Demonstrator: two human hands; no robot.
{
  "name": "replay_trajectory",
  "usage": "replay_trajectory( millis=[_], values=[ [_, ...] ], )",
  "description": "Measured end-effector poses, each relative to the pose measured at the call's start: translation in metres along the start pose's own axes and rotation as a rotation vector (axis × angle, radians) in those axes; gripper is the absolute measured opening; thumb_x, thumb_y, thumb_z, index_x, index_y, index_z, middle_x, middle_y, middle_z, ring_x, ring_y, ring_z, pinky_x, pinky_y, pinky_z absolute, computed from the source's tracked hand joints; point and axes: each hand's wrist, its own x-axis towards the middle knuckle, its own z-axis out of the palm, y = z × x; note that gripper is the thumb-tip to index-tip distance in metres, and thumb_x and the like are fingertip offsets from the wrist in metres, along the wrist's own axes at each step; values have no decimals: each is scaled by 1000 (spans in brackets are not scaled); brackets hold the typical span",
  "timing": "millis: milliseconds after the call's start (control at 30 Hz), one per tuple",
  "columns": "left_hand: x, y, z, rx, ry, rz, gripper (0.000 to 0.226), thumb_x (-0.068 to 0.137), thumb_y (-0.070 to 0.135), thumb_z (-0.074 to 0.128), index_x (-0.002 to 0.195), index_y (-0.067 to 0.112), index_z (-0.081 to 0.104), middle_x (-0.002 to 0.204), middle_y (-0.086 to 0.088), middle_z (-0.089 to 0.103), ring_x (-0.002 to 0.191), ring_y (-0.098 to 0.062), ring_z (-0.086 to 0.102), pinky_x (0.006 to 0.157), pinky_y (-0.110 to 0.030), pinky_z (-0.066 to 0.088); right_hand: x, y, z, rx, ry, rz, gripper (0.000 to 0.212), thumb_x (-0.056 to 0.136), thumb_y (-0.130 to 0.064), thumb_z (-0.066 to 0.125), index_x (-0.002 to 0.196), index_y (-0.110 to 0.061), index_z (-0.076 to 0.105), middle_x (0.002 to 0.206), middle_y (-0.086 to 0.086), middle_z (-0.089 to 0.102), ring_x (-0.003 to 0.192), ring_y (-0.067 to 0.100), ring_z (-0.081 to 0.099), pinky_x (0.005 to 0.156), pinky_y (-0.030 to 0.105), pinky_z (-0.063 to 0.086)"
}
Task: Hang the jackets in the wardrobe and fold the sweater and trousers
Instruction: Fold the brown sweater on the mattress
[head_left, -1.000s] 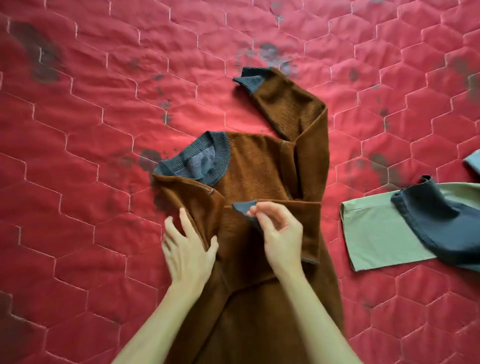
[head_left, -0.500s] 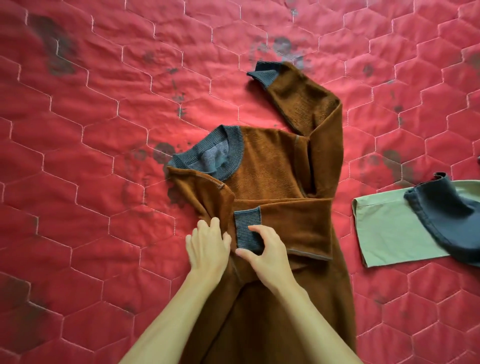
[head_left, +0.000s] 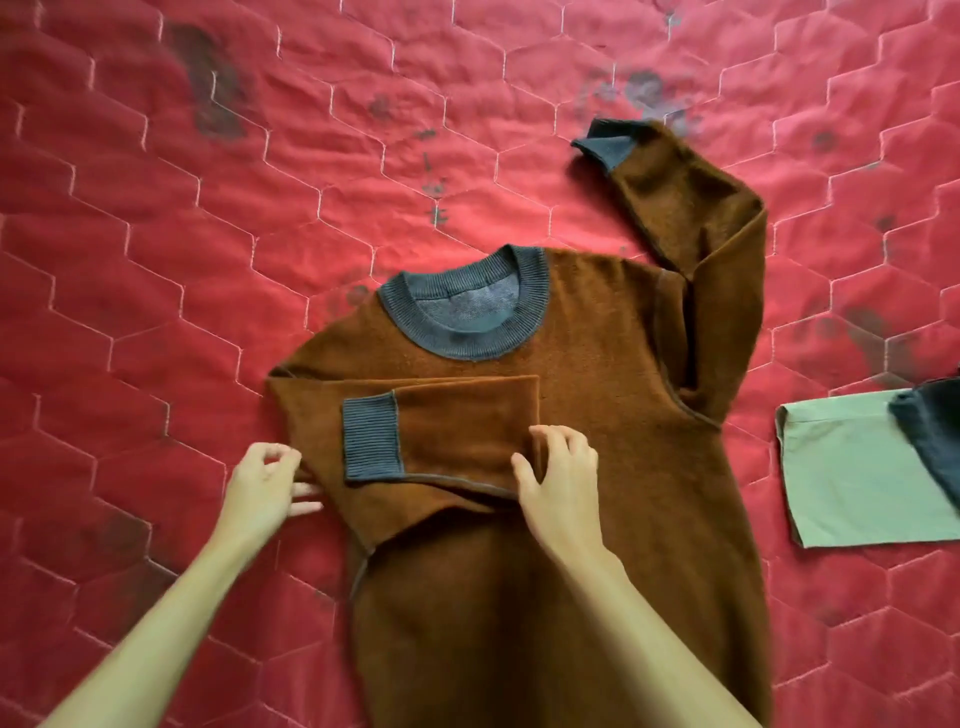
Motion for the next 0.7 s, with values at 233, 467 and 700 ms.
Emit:
replay_trajectory(
  millis=[233, 467, 700],
  values=[
    [-1, -19, 19, 65, -122, -70, 71, 81, 54, 74, 126, 9, 42, 99, -12, 72, 92, -26, 70, 82, -47, 58, 23, -16, 16, 177, -195, 288, 64, 88, -52, 67, 136, -14, 51, 131, 1, 61, 119, 22, 60, 102, 38, 50],
    [1, -40, 36, 317, 5, 92, 55, 76, 52, 78, 102, 11, 53, 103, -7, 68, 99, -33, 63, 88, -50, 52, 42, -4, 0, 130, -102, 228, 29, 94, -38, 64, 110, -14, 70, 102, 2, 71, 100, 21, 66, 89, 35, 50],
    [-25, -18, 58, 477, 338, 243, 77, 86, 32, 72, 146, 6, 30, 134, -27, 44, 118, -45, 50, 95, -52, 44, 64, 18, -32, -73, 5, 153, 29, 91, -32, 70, 114, -16, 62, 100, -2, 66, 98, 19, 65, 87, 34, 53]
  ],
)
